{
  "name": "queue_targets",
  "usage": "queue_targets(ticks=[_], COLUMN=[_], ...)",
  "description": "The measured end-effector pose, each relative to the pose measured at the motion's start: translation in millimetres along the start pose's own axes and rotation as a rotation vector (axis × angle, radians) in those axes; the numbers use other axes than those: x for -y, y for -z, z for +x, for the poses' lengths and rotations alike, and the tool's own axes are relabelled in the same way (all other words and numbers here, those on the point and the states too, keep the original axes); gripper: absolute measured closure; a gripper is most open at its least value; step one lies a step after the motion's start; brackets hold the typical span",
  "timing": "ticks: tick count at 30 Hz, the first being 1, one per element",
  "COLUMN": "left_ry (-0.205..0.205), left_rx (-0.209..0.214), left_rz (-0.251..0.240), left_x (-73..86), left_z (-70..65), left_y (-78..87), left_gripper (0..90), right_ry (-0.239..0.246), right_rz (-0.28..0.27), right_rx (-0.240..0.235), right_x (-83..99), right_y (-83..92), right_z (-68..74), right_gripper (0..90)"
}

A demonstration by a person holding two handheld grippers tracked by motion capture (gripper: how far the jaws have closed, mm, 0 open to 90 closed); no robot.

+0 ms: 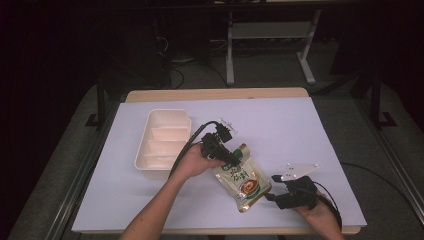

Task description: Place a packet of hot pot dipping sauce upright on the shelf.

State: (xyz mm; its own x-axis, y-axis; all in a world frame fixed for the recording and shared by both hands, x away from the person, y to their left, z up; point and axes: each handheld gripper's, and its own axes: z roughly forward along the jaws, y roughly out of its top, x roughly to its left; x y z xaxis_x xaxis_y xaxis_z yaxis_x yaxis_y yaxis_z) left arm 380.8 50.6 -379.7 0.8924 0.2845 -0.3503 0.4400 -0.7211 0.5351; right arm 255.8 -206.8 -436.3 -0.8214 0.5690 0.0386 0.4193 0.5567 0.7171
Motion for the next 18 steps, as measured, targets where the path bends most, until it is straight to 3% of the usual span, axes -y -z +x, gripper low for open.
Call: queue_targets(ticks=[5, 10, 18], left_ry=[-0.052, -0.1, -0.204], left_rx=[-0.001, 0.008, 0.022], left_rz=[-0.009, -0.007, 0.003], left_x=[-8.7, -17.5, -32.6], left_z=[-14.8, -28.9, -57.0], left_y=[8.4, 16.3, 29.4], left_gripper=[80.5, 80.6, 80.6], right_ry=[-0.012, -0.044, -0.055], right_rz=[-0.027, -0.087, -0.184], right_rx=[-0.007, -0.036, -0.102], right_x=[-0.3, -1.1, -23.9], right_y=[4.1, 14.1, 28.0], right_z=[-2.2, -10.4, -27.0], right_gripper=[32.6, 30.3, 26.9])
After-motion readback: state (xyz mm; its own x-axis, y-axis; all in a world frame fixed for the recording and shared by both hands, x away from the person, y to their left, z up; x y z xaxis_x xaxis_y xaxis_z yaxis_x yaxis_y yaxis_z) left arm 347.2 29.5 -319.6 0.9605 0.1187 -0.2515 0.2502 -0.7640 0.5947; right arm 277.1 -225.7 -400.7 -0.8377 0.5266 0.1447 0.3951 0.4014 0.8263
